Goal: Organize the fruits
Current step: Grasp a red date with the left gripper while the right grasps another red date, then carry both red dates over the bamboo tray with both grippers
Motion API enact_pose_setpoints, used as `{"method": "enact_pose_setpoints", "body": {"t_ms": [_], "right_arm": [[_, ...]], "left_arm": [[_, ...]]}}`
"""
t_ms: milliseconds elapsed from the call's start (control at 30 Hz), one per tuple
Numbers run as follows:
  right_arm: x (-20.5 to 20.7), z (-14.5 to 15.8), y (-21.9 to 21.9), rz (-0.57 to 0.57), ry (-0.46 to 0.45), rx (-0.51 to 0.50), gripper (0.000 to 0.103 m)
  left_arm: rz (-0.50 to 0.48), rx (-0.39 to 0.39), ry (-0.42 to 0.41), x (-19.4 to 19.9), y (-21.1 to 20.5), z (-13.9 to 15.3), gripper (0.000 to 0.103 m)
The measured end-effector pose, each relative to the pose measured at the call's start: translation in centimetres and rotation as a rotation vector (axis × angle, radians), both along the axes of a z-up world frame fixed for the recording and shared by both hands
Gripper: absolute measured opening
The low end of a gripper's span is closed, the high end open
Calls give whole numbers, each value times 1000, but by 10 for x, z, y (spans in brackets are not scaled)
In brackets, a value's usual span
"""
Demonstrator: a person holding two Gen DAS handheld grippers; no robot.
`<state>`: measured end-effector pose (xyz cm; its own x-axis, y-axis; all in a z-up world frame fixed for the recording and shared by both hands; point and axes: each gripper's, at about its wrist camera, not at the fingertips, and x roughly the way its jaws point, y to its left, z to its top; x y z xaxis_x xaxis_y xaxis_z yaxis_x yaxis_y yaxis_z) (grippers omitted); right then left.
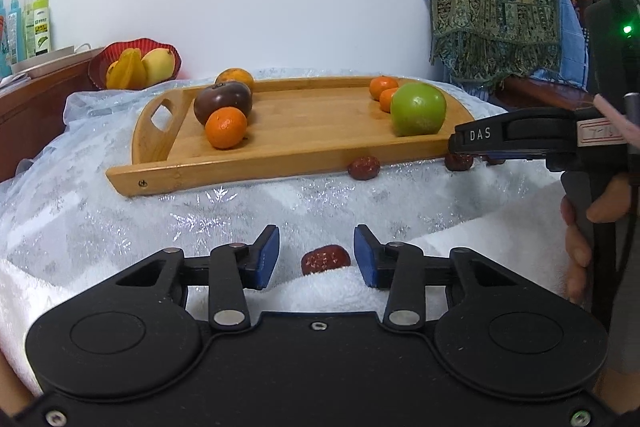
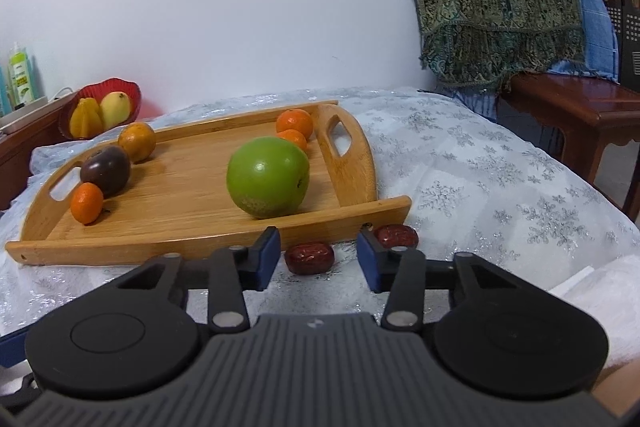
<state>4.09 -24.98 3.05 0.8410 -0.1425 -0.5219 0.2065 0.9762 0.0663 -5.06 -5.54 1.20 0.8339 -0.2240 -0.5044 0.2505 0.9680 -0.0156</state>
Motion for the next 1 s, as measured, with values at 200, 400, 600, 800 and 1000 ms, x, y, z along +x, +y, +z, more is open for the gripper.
{"method": "enact_pose_setpoints", "body": {"t_ms": [200, 400, 600, 800, 1000], "right_arm": [[6, -5, 2, 7, 23, 16, 47], [12, -9, 8, 17, 45, -2, 45], [14, -11, 9, 14, 64, 1, 38], [15, -11, 10, 17, 65, -4, 35], [13, -10, 10, 12, 58, 9, 34]], "left_arm": [[1, -24, 46, 5, 1, -3, 32], [6, -41, 69, 10, 2, -5, 31], [13, -53, 97, 15, 3, -8, 31], [15, -62, 107, 18, 4, -8, 28], [21, -53, 90, 17, 2, -8, 26]]}}
